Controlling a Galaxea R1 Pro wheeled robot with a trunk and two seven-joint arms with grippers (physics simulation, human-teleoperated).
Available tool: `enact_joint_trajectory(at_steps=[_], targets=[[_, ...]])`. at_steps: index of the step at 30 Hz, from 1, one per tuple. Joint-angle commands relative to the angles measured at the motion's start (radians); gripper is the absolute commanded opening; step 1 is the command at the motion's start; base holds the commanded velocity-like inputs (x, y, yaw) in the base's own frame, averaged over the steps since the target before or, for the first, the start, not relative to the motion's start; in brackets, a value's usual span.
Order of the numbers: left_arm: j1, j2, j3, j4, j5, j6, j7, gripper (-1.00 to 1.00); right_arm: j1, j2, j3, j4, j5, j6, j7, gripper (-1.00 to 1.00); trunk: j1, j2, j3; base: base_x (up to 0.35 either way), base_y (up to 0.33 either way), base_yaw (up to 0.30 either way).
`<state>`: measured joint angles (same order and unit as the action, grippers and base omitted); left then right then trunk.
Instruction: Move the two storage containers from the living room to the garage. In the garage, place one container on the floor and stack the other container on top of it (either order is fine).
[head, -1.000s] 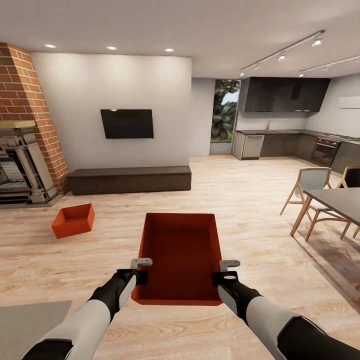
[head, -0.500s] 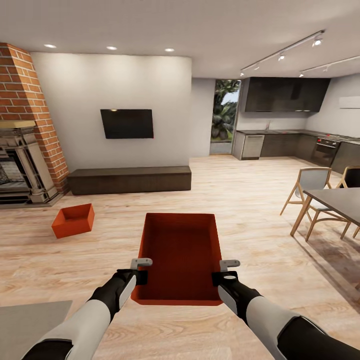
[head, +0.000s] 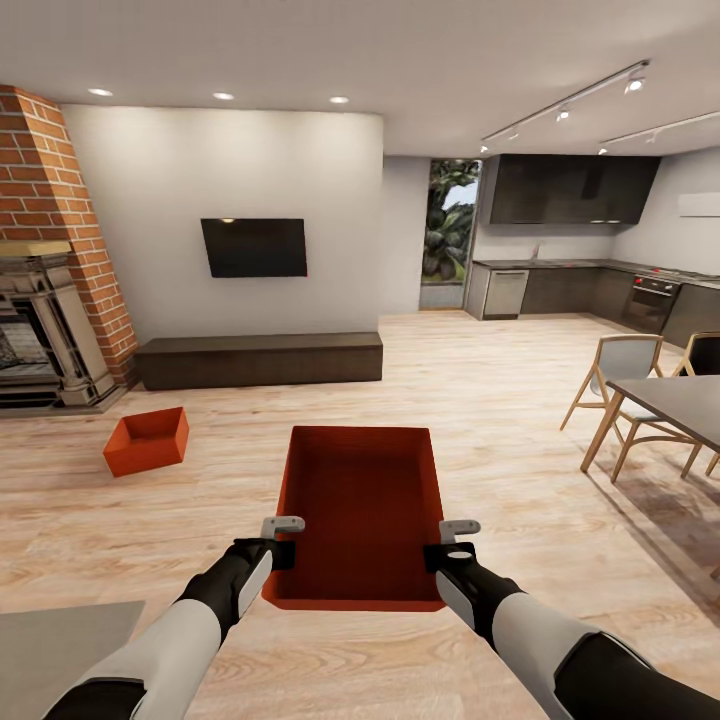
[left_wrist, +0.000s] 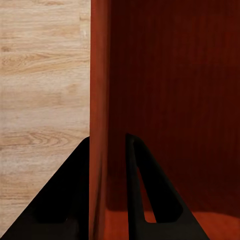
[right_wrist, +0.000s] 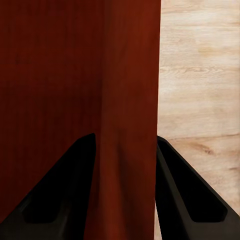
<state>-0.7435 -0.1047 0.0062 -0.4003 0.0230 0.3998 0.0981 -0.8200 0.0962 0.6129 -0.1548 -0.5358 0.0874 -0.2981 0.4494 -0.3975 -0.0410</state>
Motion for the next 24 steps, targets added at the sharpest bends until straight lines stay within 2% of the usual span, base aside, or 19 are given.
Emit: enact_joint_trajectory(at_steps=[1,11,24], targets=[[0.0,-0.001,0.001,-0.002,0.005,0.005,0.008,-1.0,-0.001,0.0,0.006,-0.008,-0.009,0.009,-0.006,-1.0,0.001,-0.002,-0.002,0.0,0.0,0.0],[0.0,-0.001,0.001,-0.002,0.005,0.005,0.008,-1.0,-0.001,0.001,0.008,-0.008,-0.009,0.009,-0.007,-1.0,0.001,-0.002,-0.002,0.0,0.0,-0.009],[0.0,-0.001,0.001,-0.002,0.004,0.005,0.008,-1.0,-0.001,0.003,0.007,-0.008,-0.009,0.009,-0.007,-1.0,0.001,-0.002,-0.002,0.0,0.0,-0.267]])
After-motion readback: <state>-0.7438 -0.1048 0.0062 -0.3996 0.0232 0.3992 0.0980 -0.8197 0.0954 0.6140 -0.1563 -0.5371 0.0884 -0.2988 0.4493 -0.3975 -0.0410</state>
